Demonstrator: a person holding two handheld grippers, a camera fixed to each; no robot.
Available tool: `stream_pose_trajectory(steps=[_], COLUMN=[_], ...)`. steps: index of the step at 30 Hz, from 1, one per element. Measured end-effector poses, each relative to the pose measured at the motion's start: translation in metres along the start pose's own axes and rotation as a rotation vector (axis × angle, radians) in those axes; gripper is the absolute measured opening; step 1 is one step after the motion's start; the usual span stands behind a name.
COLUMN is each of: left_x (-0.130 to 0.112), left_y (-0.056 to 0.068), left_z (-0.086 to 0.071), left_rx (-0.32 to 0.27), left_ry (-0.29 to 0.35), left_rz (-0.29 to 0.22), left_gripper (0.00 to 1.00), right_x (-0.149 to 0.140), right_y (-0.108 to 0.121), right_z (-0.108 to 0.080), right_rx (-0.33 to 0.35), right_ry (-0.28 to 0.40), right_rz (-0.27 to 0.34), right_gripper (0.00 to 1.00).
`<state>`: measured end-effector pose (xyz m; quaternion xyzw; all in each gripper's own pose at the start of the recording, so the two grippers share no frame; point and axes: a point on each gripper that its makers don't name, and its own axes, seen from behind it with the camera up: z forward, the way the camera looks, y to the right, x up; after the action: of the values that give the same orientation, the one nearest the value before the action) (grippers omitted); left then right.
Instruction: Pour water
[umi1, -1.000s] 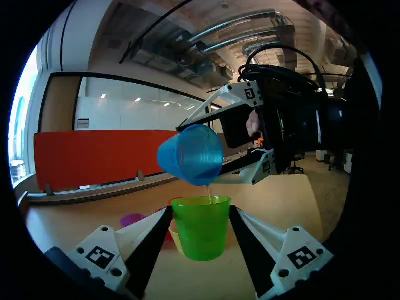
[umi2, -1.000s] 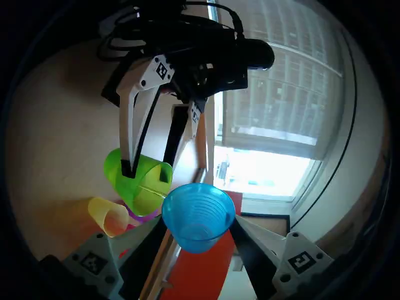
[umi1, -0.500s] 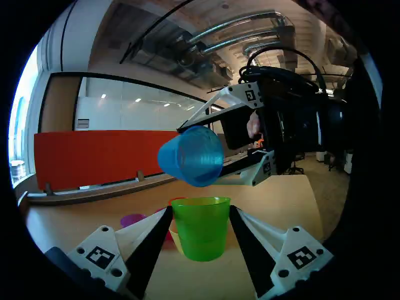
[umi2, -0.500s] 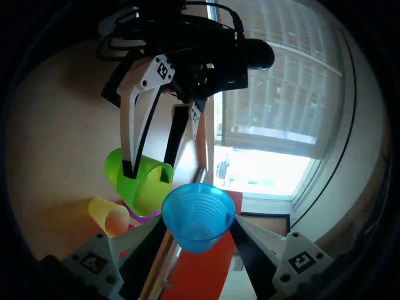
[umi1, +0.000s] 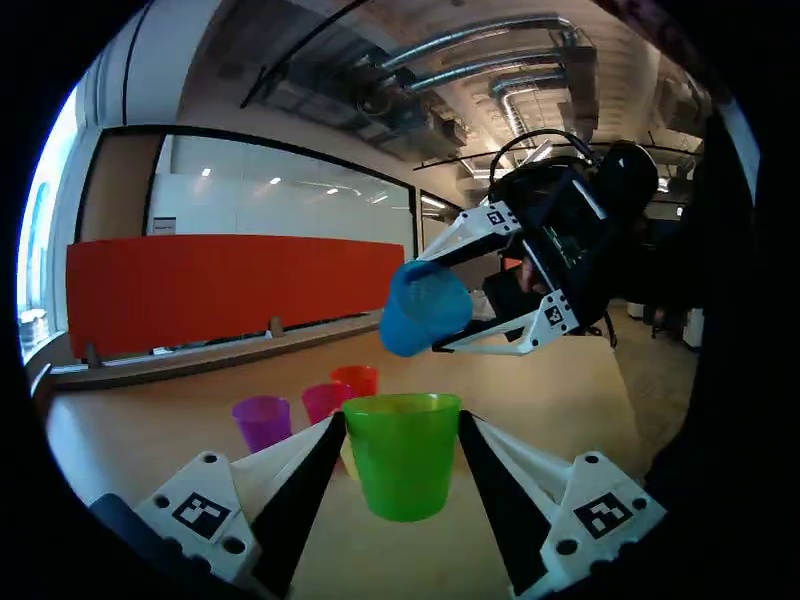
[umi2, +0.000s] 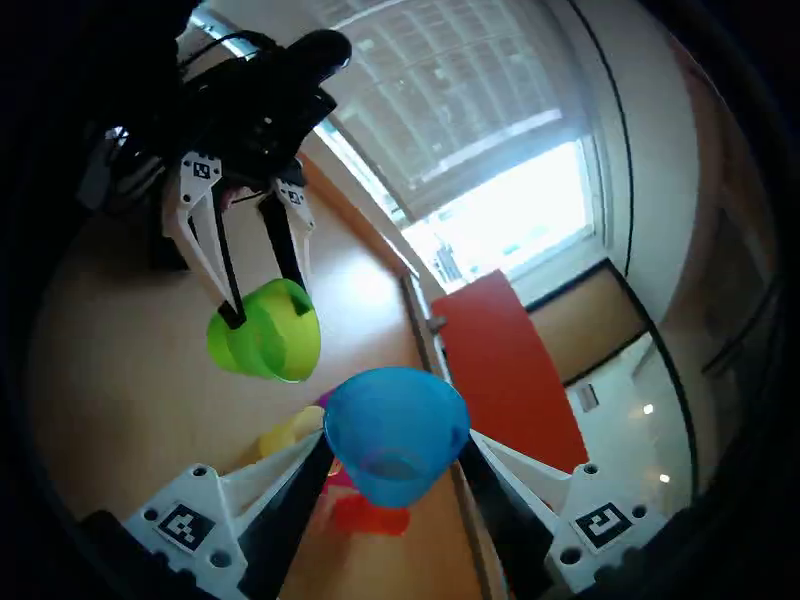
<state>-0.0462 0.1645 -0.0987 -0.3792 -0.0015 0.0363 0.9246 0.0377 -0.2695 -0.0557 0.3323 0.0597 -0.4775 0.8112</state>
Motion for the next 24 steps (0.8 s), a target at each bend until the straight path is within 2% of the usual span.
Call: stream_pose_trajectory(steps=[3, 6, 9, 18, 21, 24], left_x=[-0.015, -0.008, -0.004, -0.003, 0.003, 0.009], left_y=[0.002, 0.004, 0.001, -0.014, -0.023, -0.035], left_z=[-0.003, -0.006, -0.010, -0.032, -0.040, -0.047], left_rx=[-0.004, -0.010, -0.012, 0.051, 0.093, 0.150], left_ry=[-0.038, -0.021, -0.012, -0.049, -0.046, -0.032], left_rz=[0.006, 0.002, -0.020, 0.013, 0.029, 0.023], left_gripper=[0.82, 0.80, 0.80, 0.80, 0.80, 0.80], right_x=[-0.012, -0.018, -0.017, -0.021, -0.024, -0.032], right_y=[-0.020, -0.047, -0.066, -0.082, -0.080, -0.074], right_z=[-0.001, 0.002, 0.005, 0.007, 0.004, 0.002], right_rx=[0.024, 0.061, 0.084, 0.082, 0.060, 0.032], right_ry=[-0.023, -0.032, -0.023, -0.029, -0.027, -0.042], right_rz=[0.048, 0.092, 0.135, 0.177, 0.206, 0.248], right_gripper=[0.89, 0.89, 0.89, 0.90, 0.91, 0.94])
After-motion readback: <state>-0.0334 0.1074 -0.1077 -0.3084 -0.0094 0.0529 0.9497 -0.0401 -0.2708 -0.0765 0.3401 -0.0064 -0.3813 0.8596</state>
